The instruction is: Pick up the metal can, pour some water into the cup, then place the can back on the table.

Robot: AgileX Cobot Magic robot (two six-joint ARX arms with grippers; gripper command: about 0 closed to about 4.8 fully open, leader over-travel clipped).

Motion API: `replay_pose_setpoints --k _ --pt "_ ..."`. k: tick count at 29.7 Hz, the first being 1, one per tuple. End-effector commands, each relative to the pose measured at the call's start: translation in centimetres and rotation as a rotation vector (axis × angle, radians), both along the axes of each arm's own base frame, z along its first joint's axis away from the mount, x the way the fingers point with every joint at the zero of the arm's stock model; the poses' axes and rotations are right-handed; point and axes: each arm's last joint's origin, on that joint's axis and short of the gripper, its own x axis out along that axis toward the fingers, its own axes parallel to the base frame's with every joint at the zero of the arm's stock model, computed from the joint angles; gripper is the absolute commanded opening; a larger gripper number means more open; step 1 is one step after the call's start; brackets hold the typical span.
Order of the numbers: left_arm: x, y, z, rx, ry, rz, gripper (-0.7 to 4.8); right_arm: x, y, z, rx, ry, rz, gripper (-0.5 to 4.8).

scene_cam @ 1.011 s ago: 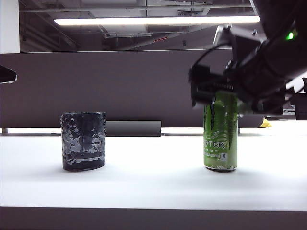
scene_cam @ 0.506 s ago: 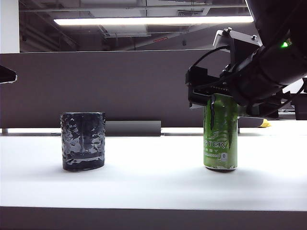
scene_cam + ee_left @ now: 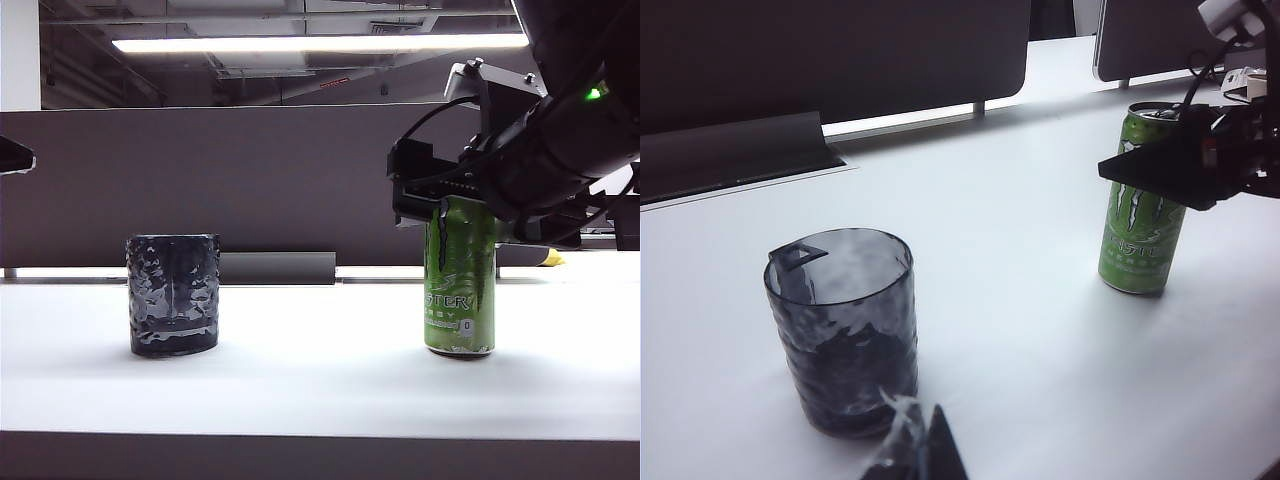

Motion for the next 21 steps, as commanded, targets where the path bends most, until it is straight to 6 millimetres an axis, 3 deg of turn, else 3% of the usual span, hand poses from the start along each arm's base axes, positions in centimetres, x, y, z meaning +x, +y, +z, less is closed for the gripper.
replay_pose_setpoints --k 1,21 --pt "0.0 0.0 0.16 -0.007 -0.012 0.0 -0.05 0.01 0.07 0.26 0.006 -0.014 0.002 4.79" --pt "0.0 0.0 0.16 -0.007 -0.012 0.0 -0.05 0.01 0.07 0.23 0.002 -0.013 0.003 4.69"
